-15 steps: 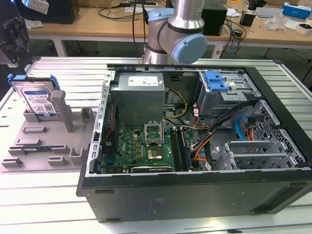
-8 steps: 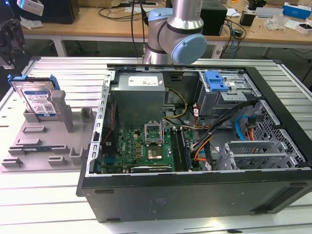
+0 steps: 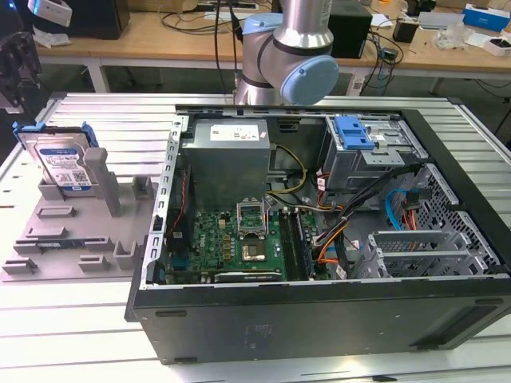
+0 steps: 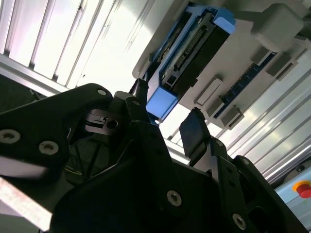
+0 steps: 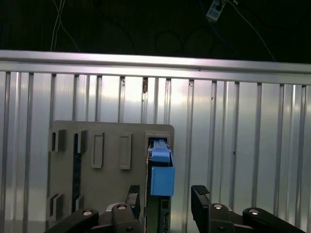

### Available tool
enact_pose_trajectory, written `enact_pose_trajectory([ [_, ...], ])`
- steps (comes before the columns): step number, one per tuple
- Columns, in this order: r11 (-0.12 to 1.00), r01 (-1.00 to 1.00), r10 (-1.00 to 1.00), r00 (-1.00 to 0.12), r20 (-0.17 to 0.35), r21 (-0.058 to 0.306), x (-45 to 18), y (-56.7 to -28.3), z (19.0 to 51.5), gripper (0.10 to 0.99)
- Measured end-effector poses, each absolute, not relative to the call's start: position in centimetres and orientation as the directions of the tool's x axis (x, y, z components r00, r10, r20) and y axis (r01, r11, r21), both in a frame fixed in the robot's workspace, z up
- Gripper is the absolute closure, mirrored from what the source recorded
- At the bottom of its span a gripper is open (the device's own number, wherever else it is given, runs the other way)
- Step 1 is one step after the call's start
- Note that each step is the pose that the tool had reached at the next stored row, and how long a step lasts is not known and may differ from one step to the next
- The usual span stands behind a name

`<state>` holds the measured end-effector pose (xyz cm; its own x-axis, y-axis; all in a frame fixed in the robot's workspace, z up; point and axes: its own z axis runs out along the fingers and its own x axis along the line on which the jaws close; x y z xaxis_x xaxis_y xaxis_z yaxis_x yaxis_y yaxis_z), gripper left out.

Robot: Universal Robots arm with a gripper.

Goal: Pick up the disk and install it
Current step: 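Pick up the disk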

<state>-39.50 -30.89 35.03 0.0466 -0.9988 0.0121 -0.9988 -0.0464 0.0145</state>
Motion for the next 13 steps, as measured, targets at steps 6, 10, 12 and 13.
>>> enact_pose_trajectory([
  [6, -0.047, -0.999, -0.999, 0.047, 0.012, 0.014, -39.49, -30.94, 34.71, 0.545],
  [10, -0.047, -0.999, -0.999, 0.047, 0.012, 0.015, -39.49, -30.99, 34.35, 0.545],
  [12, -0.047, -0.999, -0.999, 0.047, 0.012, 0.015, -39.49, -31.00, 34.20, 0.545],
  [13, -0.047, -0.999, -0.999, 0.047, 0.012, 0.015, -39.49, -31.01, 34.15, 0.545],
])
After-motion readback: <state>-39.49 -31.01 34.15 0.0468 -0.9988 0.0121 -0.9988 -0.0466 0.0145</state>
